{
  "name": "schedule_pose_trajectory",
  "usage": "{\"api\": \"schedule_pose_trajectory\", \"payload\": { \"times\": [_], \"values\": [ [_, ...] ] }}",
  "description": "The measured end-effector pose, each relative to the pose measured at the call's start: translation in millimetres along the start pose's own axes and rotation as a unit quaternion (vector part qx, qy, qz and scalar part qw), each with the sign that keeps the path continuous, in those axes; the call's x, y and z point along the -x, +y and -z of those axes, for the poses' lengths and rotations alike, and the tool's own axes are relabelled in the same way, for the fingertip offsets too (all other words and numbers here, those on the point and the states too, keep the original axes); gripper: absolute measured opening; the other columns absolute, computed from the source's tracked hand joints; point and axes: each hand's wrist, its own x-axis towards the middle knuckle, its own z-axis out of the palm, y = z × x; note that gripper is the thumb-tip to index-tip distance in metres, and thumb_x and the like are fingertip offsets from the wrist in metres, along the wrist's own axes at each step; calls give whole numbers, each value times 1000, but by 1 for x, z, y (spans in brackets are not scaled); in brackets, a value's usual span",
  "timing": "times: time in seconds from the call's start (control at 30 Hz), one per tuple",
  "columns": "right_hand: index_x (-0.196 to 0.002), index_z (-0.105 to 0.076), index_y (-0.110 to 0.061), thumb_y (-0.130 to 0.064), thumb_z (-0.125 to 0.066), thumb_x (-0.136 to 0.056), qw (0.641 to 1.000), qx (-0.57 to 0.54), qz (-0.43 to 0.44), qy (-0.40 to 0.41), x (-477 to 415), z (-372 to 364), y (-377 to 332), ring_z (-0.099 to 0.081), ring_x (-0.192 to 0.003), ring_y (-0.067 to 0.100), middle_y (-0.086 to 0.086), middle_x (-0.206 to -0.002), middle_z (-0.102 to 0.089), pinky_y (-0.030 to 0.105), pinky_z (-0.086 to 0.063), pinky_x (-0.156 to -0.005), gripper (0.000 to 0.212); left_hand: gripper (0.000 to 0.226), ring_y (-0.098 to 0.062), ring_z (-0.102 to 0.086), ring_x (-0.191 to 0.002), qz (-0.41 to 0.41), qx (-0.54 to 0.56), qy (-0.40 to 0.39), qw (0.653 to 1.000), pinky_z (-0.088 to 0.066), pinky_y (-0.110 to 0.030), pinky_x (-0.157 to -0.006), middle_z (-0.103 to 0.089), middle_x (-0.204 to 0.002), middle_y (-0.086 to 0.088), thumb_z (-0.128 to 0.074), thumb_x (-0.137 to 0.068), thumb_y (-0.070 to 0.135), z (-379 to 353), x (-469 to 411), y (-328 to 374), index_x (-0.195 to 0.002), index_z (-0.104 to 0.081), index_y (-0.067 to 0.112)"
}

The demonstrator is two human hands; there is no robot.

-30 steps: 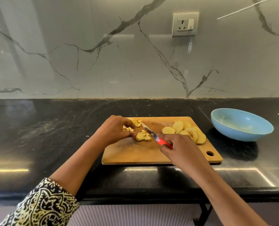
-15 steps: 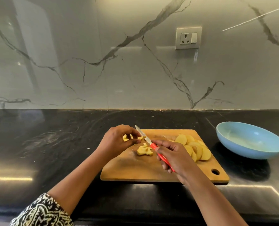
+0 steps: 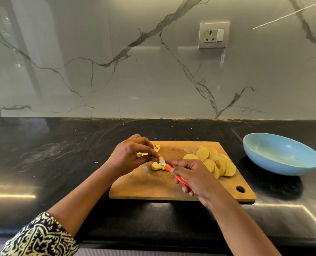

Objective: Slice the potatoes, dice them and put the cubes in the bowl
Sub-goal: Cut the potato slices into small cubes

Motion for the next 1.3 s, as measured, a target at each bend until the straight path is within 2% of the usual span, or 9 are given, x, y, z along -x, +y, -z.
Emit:
{"api": "schedule_pose_trajectory", "payload": {
  "times": [0.23,0.43,0.57,0.67,0.83,0.97,1.07,1.17,1.3],
  "values": [
    [-111,-70,-24,-13,-60,-93,999,17,-15,-23,1,6,0,-45,-40,4,3,-65,-60,15,-30,-36,24,25,1,-41,-110,23,40,-100,994,-41,-37,-89,-52,-113,30,-59,-81,48,-1,1,-7,-103,-70,41],
    [-124,-63,-28,-17,-59,-93,992,117,38,15,0,3,3,-45,-41,3,0,-66,-58,14,-34,-38,33,16,-4,-50,-105,98,104,-67,987,-46,-24,-81,-63,-102,22,-68,-77,36,6,-3,-6,-92,-73,35],
    [-130,-57,-28,-20,-59,-93,976,193,83,50,-1,0,7,-48,-45,2,-11,-68,-61,14,-37,-43,38,19,-5,-56,-88,120,42,-2,992,-50,-30,-72,-64,-87,20,-73,-79,21,3,-3,-9,-91,-70,36],
    [-134,-54,-27,-23,-57,-94,952,266,122,93,-2,2,9,-52,-53,4,-12,-81,-64,23,-45,-50,40,20,-6,-57,-90,157,39,2,987,-52,-29,-77,-64,-91,15,-71,-82,19,4,-3,-10,-93,-68,37],
    [-137,-50,-24,-23,-57,-94,932,294,161,139,-3,3,12,-46,-53,1,-16,-75,-55,12,-36,-46,44,33,-1,-58,-100,207,86,-22,974,-41,-12,-84,-66,-102,16,-65,-88,11,3,-2,-11,-102,-64,40],
    [-137,-50,-22,-23,-57,-95,924,301,180,153,-3,4,12,-44,-52,1,-16,-76,-52,11,-39,-49,43,39,6,-58,-104,225,151,-13,963,-43,-15,-90,-66,-105,23,-63,-89,11,9,-3,-11,-112,-58,42],
    [-137,-51,-23,-23,-57,-95,912,320,192,171,-5,7,10,-45,-54,2,-13,-85,-57,9,-38,-50,42,40,9,-50,-112,202,176,-120,956,-38,-11,-89,-60,-119,24,-67,-86,28,10,1,-6,-121,-56,44],
    [-135,-53,-23,-22,-58,-94,909,314,204,184,-9,12,8,-45,-54,4,-9,-83,-61,13,-36,-49,41,41,6,-40,-124,86,45,-262,960,-26,-11,-103,-52,-133,20,-62,-89,34,-2,2,-8,-129,-54,40],
    [-135,-54,-24,-24,-58,-93,902,319,205,205,-19,23,10,-47,-62,7,-3,-87,-66,23,-37,-58,42,34,-11,-55,-113,-31,-57,-209,976,-37,-25,-98,-64,-122,4,-61,-89,12,-14,-5,-16,-119,-66,28]
  ]
}}
